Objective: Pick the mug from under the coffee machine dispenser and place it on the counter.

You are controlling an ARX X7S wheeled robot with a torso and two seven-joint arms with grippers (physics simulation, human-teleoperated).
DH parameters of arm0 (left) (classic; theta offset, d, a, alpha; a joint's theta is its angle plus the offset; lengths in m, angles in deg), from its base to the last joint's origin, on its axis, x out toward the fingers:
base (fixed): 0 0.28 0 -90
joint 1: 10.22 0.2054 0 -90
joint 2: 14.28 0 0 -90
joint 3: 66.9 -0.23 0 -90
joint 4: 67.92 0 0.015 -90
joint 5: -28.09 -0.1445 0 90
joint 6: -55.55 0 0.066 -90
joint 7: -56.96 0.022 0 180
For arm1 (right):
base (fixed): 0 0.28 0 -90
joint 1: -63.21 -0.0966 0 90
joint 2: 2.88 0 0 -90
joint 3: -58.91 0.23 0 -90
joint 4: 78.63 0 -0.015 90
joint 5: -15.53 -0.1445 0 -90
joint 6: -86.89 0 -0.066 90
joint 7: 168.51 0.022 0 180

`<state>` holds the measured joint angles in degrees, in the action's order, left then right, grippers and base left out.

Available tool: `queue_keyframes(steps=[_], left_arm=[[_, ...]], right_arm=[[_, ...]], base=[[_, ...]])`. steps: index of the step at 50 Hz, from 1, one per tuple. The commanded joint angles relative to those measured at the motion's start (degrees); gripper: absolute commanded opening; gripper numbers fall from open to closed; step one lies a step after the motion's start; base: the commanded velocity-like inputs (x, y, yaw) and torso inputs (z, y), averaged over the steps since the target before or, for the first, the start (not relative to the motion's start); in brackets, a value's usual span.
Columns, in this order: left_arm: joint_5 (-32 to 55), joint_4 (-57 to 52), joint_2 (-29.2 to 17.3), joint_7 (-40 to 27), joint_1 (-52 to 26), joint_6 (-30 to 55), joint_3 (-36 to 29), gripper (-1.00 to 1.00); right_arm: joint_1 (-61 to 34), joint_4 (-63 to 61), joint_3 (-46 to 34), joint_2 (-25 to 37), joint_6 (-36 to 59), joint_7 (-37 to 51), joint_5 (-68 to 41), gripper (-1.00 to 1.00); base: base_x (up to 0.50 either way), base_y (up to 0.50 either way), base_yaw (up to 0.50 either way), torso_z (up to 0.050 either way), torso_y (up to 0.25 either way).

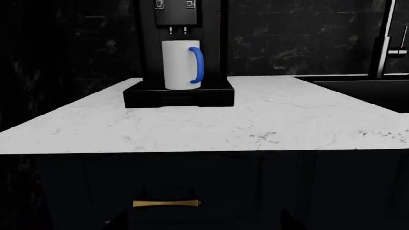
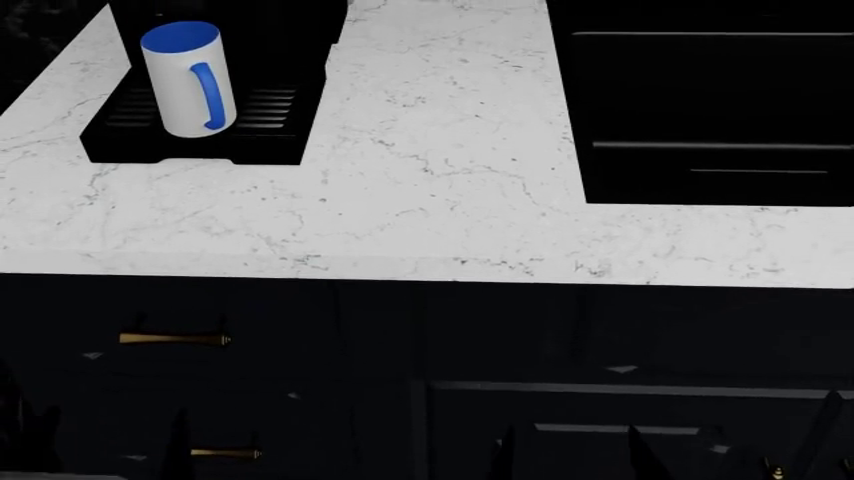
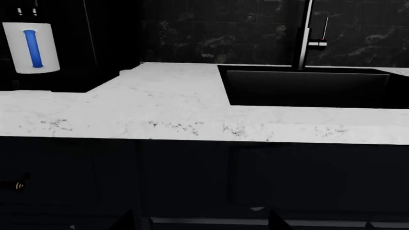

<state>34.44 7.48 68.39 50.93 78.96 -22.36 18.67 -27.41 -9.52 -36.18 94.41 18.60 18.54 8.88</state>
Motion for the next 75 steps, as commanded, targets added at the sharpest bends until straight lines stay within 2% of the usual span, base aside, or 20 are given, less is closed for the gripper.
queue_keyframes(steps=[1,6,11,17,19,20,28,29,31,36,38,39,40,42,46,51,53,58,66,75], left_arm=[[2.8,-13.1,-2.3,-1.1,-5.5,16.5,0.2,1.0],[5.0,-18.4,-2.9,-1.8,-9.1,24.4,1.2,1.0],[8.1,-21.8,-2.8,-2.8,-16.0,34.6,2.9,1.0],[9.3,-23.5,-2.9,-3.7,-20.2,41.0,2.3,1.0],[9.3,-23.1,-2.9,-3.4,-19.0,39.2,2.4,1.0],[8.3,-20.7,-3.3,-2.4,-15.8,34.4,1.5,1.0],[8.6,-20.5,-3.4,-2.6,-15.7,34.1,1.4,1.0],[6.9,-20.0,-3.0,-4.0,-15.7,30.3,2.0,1.0],[8.9,-17.5,-1.6,-4.1,-17.2,32.3,4.0,1.0],[12.7,-18.4,5.4,-9.4,-15.5,21.0,16.0,1.0],[12.2,-21.1,7.1,-14.4,-10.6,5.5,18.2,1.0],[15.1,-21.8,7.1,-16.2,-7.8,-1.8,18.9,1.0],[15.4,-21.7,6.8,-17.1,-7.3,-3.1,18.6,1.0],[16.5,-22.0,6.9,-18.4,-4.4,-11.2,18.6,1.0],[15.0,-21.6,6.5,-20.0,-2.1,-19.2,17.2,1.0],[-1.3,-18.1,7.0,-26.9,5.4,-51.5,12.5,1.0],[-5.4,-16.4,6.8,-29.0,7.0,-59.9,11.8,1.0],[-9.8,-14.8,6.5,-32.6,8.2,-66.5,11.7,1.0],[-12.4,-14.0,5.1,-35.7,8.2,-67.6,11.1,1.0],[-13.9,-13.4,3.9,-37.8,8.2,-67.7,10.6,1.0]], right_arm=[[-5.5,-16.1,0.8,2.4,20.7,1.0,-4.1,1.0],[-9.7,-19.3,1.8,2.8,28.3,1.3,-6.0,1.0],[-13.1,-22.8,3.6,3.5,34.2,1.7,-7.6,1.0],[-17.1,-26.2,5.7,4.1,41.4,2.1,-9.3,1.0],[-15.3,-23.7,5.0,4.1,38.3,1.9,-8.7,1.0],[-11.9,-19.9,3.9,4.0,32.1,1.6,-7.2,1.0],[-11.8,-19.6,3.7,4.2,31.6,1.7,-7.4,1.0],[-12.4,-19.7,4.7,3.6,32.0,2.0,-7.9,1.0],[-12.6,-19.6,4.5,3.8,30.8,2.1,-7.5,1.0],[-11.7,-20.2,6.3,3.5,29.2,1.5,-8.7,1.0],[-12.1,-20.1,6.4,3.5,29.6,1.5,-9.0,1.0],[-12.4,-20.1,6.5,3.5,29.7,1.6,-9.1,1.0],[-12.4,-20.1,6.4,3.6,29.7,1.7,-9.0,1.0],[-12.9,-19.9,6.0,3.6,30.0,2.0,-8.9,1.0],[-13.5,-20.5,5.7,3.8,31.3,2.7,-8.7,1.0],[-13.5,-20.3,5.8,4.0,30.9,2.9,-8.7,1.0],[-13.4,-20.4,5.9,4.1,30.9,3.0,-8.8,1.0],[-13.6,-19.9,5.7,4.2,30.6,3.0,-8.9,1.0],[-15.2,-21.3,3.0,5.6,32.1,4.3,-7.3,1.0],[-16.3,-22.2,0.8,6.7,33.8,5.4,-6.1,1.0]], base=[[0.0,0.0,0.0,0.05,0.0],[0.0,0.0,0.0,0.05,0.0],[0.0,0.0,0.0,0.05,0.0],[0.0,0.0,0.0,0.05,0.0],[0.0,0.0,0.0,0.05,0.0],[0.0,0.0,0.0,0.05,0.0],[0.0,0.0,0.0,0.039,0.0],[0.0,0.0,0.0,0.0,0.0],[0.0,0.0,0.0,0.0,0.0],[0.0,0.0,0.0,0.0,0.0],[0.0,0.0,0.0,0.0,0.0],[0.0,0.0,0.0,0.0,0.0],[0.0,0.0,0.0,0.0,0.0],[0.0,0.0,0.0,0.0,0.0],[0.0,0.0,0.0,0.0,0.0],[0.0,0.0,0.0,0.0,0.0],[0.0,0.0,0.0,0.0,0.0],[0.0,0.0,0.0,0.0,0.0],[0.02,0.02,0.0,0.0,0.0],[0.27,0.42,0.0,0.0,0.0]])
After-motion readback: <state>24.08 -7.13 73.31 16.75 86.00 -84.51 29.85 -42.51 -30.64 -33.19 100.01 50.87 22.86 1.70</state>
